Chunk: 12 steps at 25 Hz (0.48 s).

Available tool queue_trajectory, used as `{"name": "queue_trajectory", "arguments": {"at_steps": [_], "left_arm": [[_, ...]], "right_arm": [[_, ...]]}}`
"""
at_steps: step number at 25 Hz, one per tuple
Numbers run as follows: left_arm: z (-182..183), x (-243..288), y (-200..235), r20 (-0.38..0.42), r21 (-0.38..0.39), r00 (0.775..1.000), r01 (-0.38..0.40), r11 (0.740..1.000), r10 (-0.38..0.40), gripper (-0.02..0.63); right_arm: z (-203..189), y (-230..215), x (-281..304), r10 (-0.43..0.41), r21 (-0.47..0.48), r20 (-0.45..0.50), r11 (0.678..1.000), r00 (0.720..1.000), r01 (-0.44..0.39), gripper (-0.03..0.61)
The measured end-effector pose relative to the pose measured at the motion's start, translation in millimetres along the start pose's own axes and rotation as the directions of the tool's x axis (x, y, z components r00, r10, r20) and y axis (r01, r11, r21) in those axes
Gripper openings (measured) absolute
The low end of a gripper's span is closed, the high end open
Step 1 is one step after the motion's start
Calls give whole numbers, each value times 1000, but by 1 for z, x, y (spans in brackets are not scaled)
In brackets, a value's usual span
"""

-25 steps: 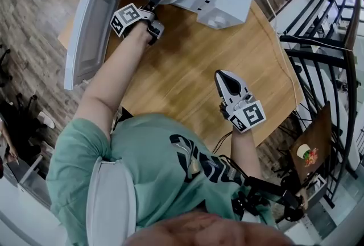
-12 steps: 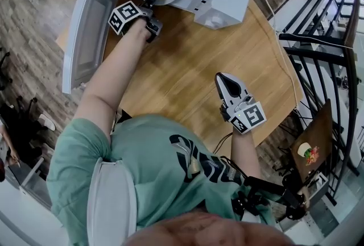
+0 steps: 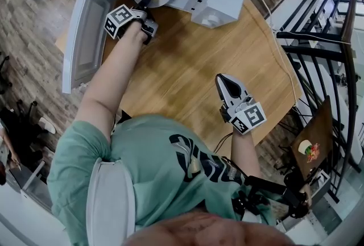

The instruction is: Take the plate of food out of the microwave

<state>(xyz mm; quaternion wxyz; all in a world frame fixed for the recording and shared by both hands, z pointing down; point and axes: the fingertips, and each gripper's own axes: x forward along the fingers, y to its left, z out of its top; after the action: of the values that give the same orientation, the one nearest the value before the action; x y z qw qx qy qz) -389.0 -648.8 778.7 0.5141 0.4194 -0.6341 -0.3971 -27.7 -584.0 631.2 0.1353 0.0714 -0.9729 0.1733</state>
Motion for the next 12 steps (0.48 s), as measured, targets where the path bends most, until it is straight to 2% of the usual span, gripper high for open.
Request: {"name": "queue_trajectory", "arguments": {"at_steps": [5, 12], "left_arm": [[0, -13, -19, 5, -42, 998, 66, 997, -66, 48], [-4, -39, -34, -2, -68, 993, 120, 990, -121, 46]], "right_arm": [[5, 7, -6, -3, -13, 4, 1000, 1000, 3, 8], [13, 13, -21, -27, -23, 24, 999, 999, 27, 6]]}}
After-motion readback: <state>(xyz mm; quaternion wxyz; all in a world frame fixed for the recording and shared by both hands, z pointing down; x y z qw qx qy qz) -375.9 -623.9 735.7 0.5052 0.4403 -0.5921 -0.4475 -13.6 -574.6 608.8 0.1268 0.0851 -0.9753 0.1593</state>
